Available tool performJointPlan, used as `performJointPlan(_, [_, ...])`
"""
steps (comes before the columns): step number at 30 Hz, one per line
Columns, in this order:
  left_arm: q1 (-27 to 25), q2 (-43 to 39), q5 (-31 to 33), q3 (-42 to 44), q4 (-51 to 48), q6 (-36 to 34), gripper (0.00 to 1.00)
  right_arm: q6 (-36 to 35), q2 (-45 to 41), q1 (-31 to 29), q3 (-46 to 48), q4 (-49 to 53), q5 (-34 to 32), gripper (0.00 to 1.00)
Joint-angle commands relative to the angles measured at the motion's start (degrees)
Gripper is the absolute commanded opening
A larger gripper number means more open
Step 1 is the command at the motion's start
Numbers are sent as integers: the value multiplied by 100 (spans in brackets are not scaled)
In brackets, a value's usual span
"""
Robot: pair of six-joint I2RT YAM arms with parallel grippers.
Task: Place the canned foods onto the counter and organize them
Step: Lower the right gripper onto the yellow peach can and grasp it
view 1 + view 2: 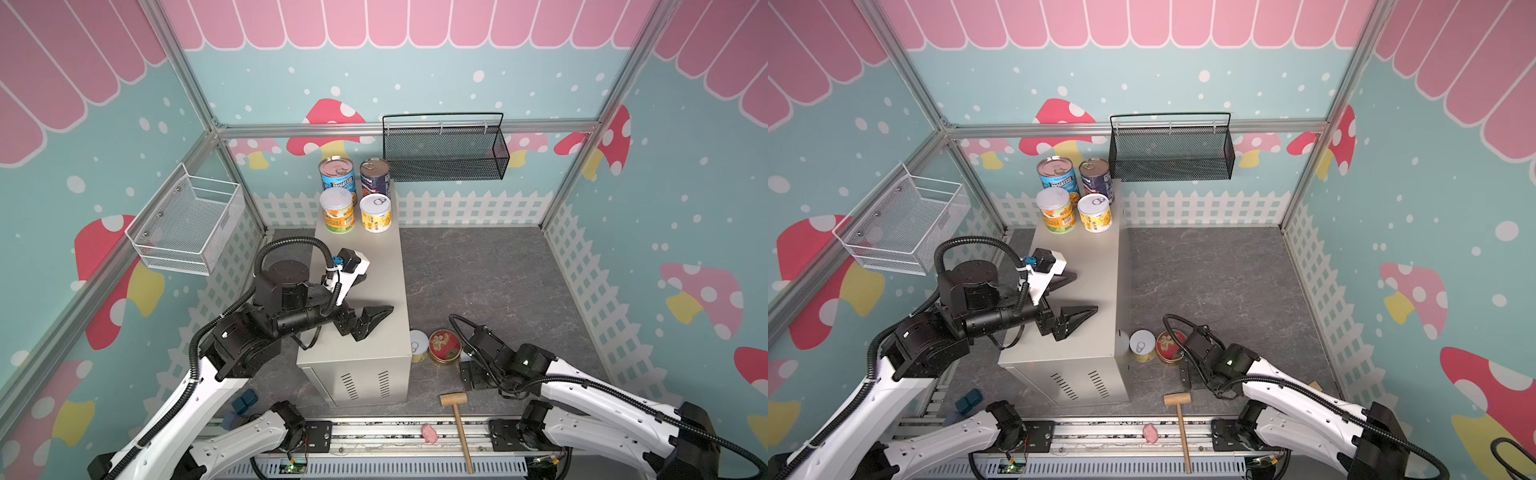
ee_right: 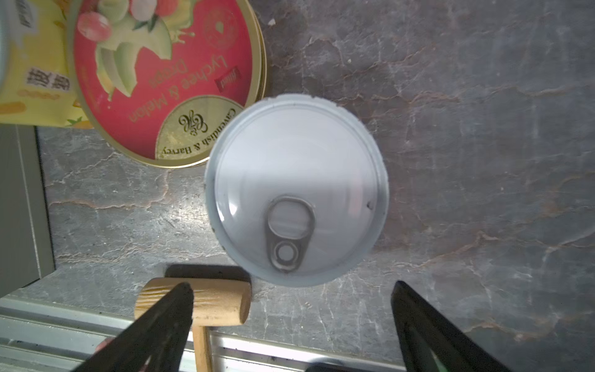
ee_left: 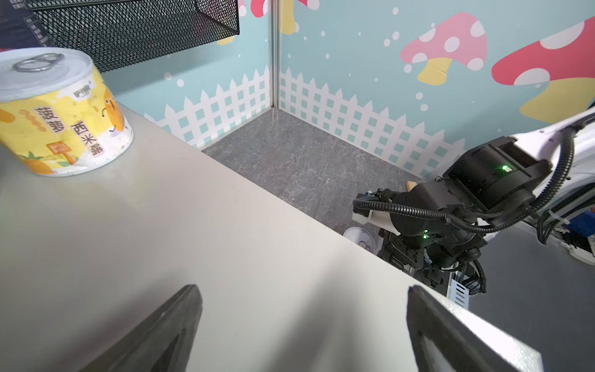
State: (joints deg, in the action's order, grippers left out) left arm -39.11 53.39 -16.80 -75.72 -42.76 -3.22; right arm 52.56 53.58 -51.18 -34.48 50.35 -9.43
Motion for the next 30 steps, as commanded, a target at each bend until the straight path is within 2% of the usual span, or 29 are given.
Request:
performJointPlan(1, [33,-101,-129,67,85,-29,100,177,201,-50,76,-545,-27,96])
performJointPlan(7, [35,-157,-87,85,93,-15,100,261,580,-47,52,-868,-361,92])
performJointPlan(19, [35,-119,-162,106,137,49,100,339,460,15,269,-1169,-754,85])
performJointPlan(30, [35,-84,-209,126,162,54,100,-131,481,592,315,-1600,-803,83])
